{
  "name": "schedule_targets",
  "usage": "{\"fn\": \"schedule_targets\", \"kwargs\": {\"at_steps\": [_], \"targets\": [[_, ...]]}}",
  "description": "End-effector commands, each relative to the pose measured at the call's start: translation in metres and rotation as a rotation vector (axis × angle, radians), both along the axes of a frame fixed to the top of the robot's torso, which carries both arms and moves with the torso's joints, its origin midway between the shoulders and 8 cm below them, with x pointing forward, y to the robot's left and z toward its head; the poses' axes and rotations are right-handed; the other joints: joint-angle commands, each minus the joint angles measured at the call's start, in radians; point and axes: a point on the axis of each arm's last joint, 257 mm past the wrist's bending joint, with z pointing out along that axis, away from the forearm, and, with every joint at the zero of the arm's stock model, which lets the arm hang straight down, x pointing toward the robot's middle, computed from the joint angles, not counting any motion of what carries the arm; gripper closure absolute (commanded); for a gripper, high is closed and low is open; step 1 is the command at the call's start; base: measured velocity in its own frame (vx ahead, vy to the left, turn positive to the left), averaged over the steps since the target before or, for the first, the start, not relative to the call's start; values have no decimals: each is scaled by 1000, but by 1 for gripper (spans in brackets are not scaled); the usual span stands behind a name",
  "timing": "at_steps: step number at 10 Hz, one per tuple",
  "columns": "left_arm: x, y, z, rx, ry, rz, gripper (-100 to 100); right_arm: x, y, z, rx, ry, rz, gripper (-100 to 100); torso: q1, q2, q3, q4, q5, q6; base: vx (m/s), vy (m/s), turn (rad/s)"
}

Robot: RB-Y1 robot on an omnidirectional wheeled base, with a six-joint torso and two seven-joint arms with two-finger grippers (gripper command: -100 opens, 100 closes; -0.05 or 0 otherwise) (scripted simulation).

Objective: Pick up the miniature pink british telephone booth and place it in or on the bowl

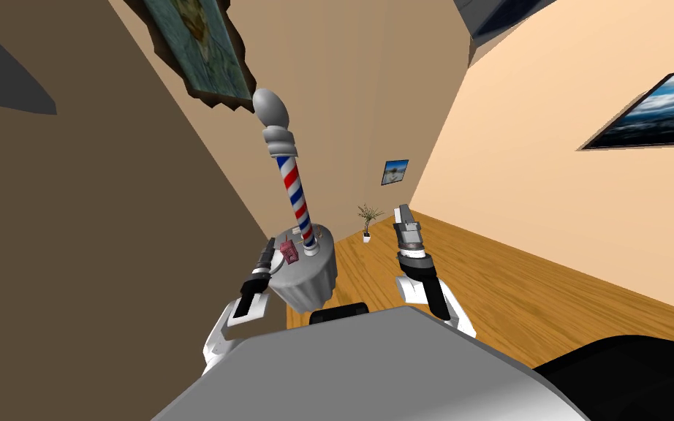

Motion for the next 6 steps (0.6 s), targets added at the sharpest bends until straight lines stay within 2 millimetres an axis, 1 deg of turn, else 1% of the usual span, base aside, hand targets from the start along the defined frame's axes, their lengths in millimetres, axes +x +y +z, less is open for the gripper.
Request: {"fn": "schedule_targets", "kwargs": {"at_steps": [1,4,5,6], "targets": [[2,-1,-13,19,28,0,-100,0,0,0,0,0,0,0,0,0,0,0,0,0,10,11,-4],[9,-4,-46,115,113,-19,-100,0,0,0,0,0,0,0,-1,0,0,0,0,0,12,4,3],[9,-4,-49,114,119,-18,-100,0,0,0,0,0,0,0,-1,0,0,0,0,0,12,3,2],[10,-4,-59,146,148,-25,-100,0,0,0,0,0,0,0,-1,0,0,0,0,0,11,1,5]]}}
